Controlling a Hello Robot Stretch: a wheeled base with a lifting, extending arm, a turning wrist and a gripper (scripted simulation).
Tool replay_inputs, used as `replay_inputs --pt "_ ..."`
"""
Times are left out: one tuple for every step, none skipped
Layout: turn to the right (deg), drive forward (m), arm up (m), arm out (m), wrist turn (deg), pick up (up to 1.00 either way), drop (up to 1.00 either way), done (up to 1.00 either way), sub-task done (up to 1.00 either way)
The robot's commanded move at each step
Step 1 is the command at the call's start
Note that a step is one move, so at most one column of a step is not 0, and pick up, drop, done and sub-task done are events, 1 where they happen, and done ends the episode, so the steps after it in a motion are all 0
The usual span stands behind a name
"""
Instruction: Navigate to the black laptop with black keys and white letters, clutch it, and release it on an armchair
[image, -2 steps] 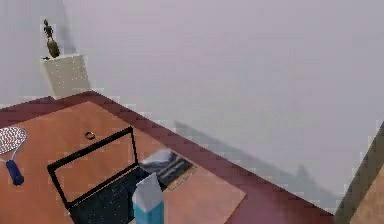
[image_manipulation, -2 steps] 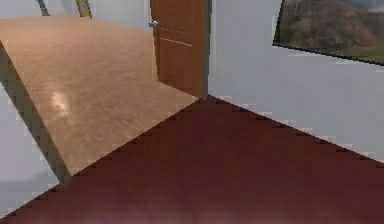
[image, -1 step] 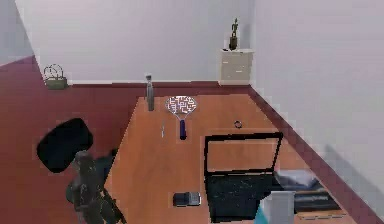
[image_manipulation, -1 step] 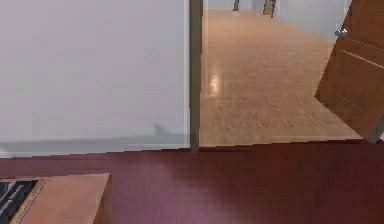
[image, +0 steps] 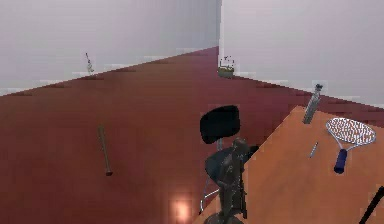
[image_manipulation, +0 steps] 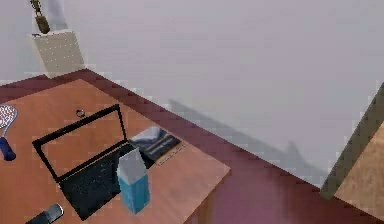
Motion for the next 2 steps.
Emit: replay_inputs --pt "-21.0 0.0 0.0 0.0 0.0 0.0 0.0 0.0 0.0" --pt "0.0 0.0 0.5 0.0 0.0 0.0 0.0 0.0 0.0"
